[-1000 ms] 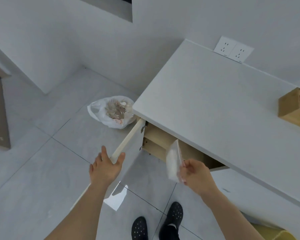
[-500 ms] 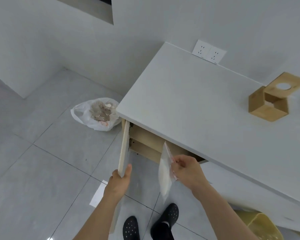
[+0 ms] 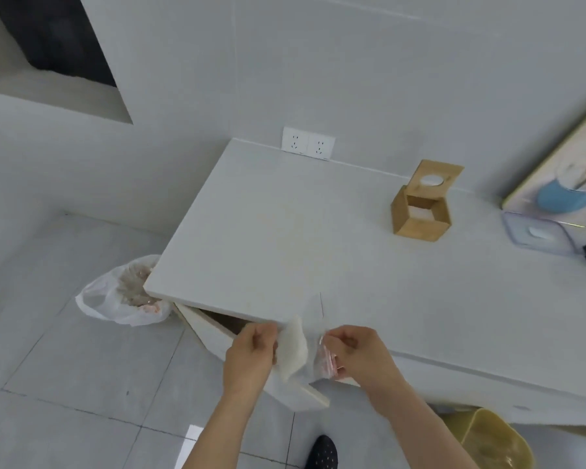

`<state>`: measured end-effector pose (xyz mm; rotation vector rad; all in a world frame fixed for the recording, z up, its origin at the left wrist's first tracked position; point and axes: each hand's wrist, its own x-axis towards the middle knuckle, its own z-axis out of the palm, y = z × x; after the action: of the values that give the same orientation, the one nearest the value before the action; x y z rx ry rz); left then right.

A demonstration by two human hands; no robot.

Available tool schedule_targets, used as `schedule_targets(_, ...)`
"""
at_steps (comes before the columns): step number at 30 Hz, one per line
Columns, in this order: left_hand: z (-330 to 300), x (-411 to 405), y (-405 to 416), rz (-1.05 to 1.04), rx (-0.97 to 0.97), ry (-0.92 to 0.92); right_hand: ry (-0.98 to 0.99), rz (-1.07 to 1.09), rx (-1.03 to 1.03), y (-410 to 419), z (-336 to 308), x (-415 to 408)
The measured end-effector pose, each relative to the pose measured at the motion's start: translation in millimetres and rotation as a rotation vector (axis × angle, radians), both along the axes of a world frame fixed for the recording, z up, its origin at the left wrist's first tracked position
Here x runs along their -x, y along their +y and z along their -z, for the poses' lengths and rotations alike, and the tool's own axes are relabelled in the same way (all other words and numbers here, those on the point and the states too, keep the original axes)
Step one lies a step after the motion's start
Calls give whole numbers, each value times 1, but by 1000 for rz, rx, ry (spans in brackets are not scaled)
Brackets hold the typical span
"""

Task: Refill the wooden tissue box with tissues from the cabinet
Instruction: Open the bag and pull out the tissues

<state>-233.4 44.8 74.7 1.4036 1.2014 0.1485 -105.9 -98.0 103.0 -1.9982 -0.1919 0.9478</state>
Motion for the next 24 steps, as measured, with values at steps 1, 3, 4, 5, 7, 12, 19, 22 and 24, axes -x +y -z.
schedule_targets(1,-14,-17,-4,39,-18,-43,19,30,-34,-5,-6,-8)
schedule_targets(3,-37,-51,-12,125,-54,-101,30,76,-97,-14,-18,-25)
schedule_targets(4,-47,-69,-17,167,-68,-115,24,89,-124,-19,-25,-33)
schedule_targets(5,-57,-85,-22,208,-80,-123,16,100,-148,-23,-31,-42)
schedule_targets(7,-71,-115,-33,287,-98,-133,6,123,-187,-32,-43,-62)
schedule_targets(12,-91,-171,-60,406,-130,-142,-36,122,-229,-54,-71,-111)
schedule_targets(19,-113,-225,-87,379,-129,-161,-111,70,-171,-74,-86,-170)
schedule_targets(22,-117,-242,-86,389,-142,-144,-145,50,-130,-73,-88,-189)
schedule_targets(24,-117,-252,-81,392,-150,-141,-152,44,-114,-68,-88,-199)
